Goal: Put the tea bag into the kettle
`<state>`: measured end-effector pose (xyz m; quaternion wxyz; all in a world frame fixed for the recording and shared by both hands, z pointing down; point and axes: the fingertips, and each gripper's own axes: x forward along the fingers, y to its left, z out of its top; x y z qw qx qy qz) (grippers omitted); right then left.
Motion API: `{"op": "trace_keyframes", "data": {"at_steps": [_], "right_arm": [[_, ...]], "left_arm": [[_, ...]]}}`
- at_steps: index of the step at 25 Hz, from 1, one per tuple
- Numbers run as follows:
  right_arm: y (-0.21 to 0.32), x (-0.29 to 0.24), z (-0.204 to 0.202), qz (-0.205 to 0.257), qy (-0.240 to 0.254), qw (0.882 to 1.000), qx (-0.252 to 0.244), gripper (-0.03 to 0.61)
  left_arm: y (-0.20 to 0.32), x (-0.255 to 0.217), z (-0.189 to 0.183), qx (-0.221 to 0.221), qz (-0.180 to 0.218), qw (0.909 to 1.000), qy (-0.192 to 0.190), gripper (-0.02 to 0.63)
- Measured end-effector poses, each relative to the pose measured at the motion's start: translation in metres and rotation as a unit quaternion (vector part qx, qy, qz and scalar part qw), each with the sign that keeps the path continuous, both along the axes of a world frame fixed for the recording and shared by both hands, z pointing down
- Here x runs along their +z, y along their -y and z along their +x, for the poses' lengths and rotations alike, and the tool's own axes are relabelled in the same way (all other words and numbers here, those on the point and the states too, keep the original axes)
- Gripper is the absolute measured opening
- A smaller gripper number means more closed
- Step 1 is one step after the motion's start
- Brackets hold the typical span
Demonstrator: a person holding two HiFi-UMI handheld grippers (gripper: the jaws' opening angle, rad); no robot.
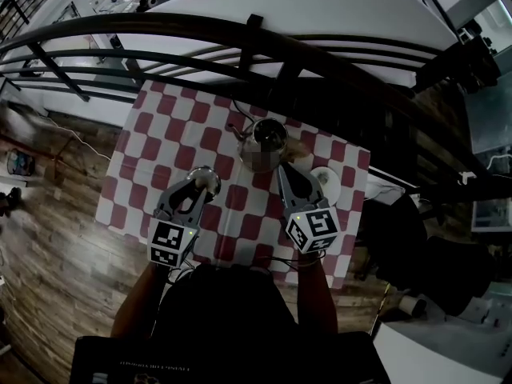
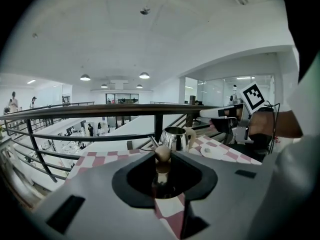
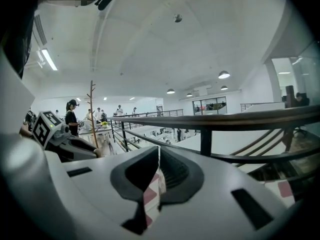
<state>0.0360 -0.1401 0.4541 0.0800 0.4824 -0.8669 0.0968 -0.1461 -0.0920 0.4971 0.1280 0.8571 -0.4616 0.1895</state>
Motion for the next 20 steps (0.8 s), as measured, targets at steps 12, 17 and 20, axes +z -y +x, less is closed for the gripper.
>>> {"op": "trace_keyframes", "data": {"at_steps": [12, 17, 20], "right_arm": [[-0.068, 0.007, -0.008, -0.027, 0.020, 0.999, -0.014, 0.015], [-0.086, 0.013, -0.004, -0.037, 0.031, 0.999, -0.007, 0.015], [-0.093, 0.016, 0.003, -0.042, 0.035, 0.999, -0.002, 0.015]], "left_arm": [[-0.001, -0.021, 0.019, 0.035, 0.029, 0.9990, 0.004, 0.098], [-0.004, -0.031, 0.031, 0.053, 0.040, 0.9978, 0.004, 0.098], [-0.004, -0.036, 0.038, 0.061, 0.045, 0.9971, 0.004, 0.098]]}}
